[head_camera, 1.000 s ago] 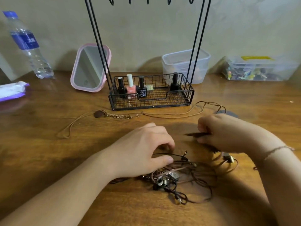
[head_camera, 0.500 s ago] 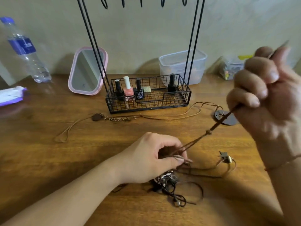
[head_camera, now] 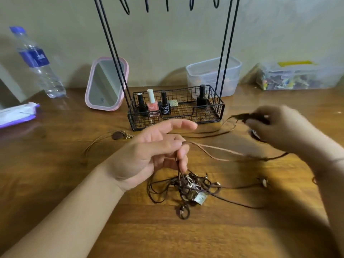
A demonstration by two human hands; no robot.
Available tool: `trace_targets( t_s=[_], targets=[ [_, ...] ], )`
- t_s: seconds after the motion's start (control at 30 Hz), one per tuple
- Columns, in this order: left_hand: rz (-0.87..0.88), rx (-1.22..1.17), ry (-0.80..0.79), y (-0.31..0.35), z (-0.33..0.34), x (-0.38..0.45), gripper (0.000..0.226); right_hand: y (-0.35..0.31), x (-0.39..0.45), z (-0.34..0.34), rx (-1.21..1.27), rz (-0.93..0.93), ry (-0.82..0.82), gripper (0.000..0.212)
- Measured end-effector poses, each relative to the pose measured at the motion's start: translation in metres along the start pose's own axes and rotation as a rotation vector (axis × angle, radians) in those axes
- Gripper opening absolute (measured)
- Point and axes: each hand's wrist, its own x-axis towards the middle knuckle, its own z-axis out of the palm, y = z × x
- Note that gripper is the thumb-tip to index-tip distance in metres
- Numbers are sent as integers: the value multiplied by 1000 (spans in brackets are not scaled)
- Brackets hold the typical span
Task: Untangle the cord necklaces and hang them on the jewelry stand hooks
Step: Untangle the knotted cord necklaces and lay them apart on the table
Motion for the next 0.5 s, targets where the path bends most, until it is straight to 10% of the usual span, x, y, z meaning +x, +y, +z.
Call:
trace_targets(
  t_s=[0.2,0.3,0.37,0.5],
  targets=[
    [147,-201,-116,2,-4,-1,47,-23,-6,20,-174,-72,-288,9],
    [197,-234,-130,3,-2,-2,44,-22,-7,24,-226,-170,-99,21],
    [207,-230,-139,4,0,-2,42,-30,-13,22,86,-295,57,40],
    [210,-220,-101,2,0,-1,44,-56,-29,20,912,-408,-496,59]
  ],
)
